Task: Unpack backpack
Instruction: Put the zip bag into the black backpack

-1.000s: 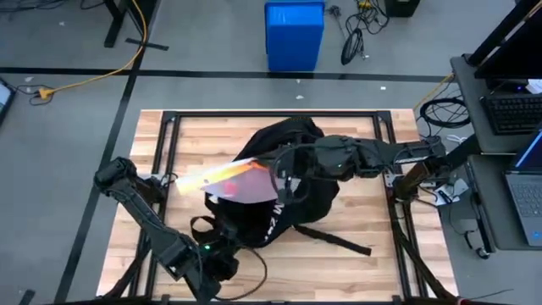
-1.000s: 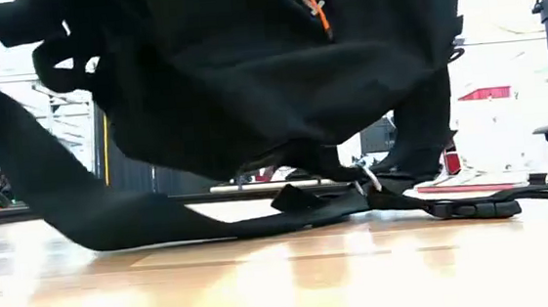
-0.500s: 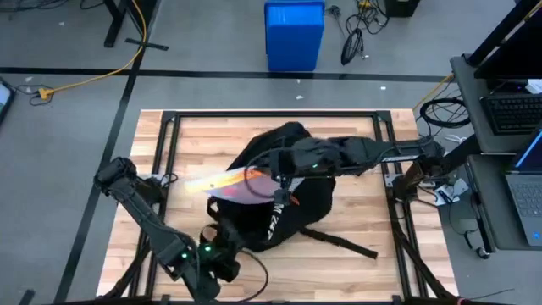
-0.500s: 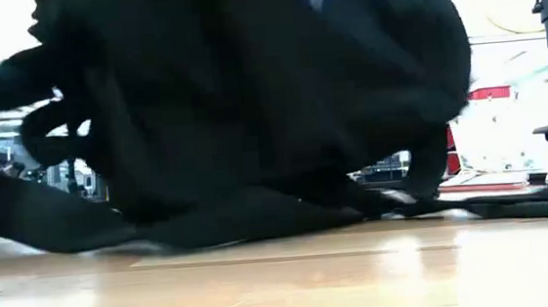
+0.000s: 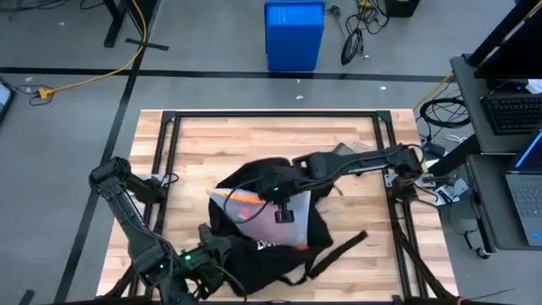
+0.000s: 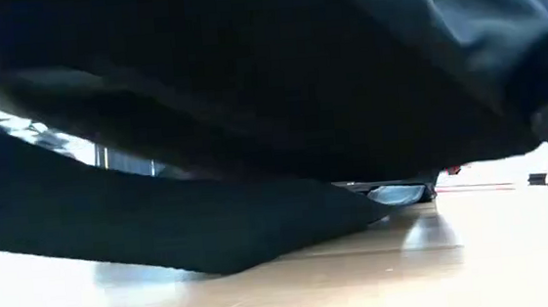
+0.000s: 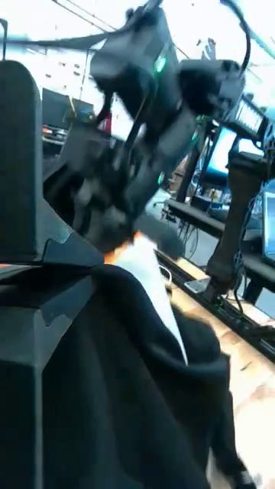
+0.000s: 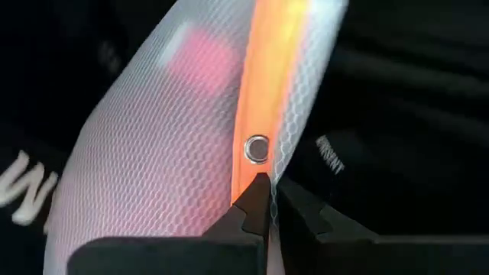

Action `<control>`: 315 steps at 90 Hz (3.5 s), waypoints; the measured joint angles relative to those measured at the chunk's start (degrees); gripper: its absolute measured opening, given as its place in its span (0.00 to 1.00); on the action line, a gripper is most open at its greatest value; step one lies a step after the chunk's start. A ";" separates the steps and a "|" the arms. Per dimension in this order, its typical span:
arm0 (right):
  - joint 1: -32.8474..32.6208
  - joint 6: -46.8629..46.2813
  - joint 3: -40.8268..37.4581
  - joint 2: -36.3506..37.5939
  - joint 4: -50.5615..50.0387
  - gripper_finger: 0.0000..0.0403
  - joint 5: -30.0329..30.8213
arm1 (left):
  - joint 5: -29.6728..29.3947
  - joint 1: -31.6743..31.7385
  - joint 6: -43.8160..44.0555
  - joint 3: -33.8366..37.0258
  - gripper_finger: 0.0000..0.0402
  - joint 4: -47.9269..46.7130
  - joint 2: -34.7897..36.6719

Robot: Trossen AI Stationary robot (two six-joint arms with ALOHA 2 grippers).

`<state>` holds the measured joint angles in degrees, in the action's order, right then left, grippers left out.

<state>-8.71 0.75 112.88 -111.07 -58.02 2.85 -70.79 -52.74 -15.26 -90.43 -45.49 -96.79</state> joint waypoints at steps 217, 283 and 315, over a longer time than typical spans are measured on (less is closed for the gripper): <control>5.50 12.52 -11.18 12.26 1.23 0.60 -0.02 | 14.25 15.57 14.84 2.33 0.00 -2.21 -0.09; 27.12 45.66 -9.67 14.36 -25.16 0.53 -69.84 | 22.36 28.41 17.73 2.23 0.00 -1.73 -0.09; 27.89 44.37 -8.18 14.87 -30.00 0.53 -71.25 | 22.67 28.66 19.61 2.23 0.00 -1.95 -0.09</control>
<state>19.18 45.12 104.70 -96.20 -88.02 -68.40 -48.12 -24.07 4.36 -88.20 -47.44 -96.88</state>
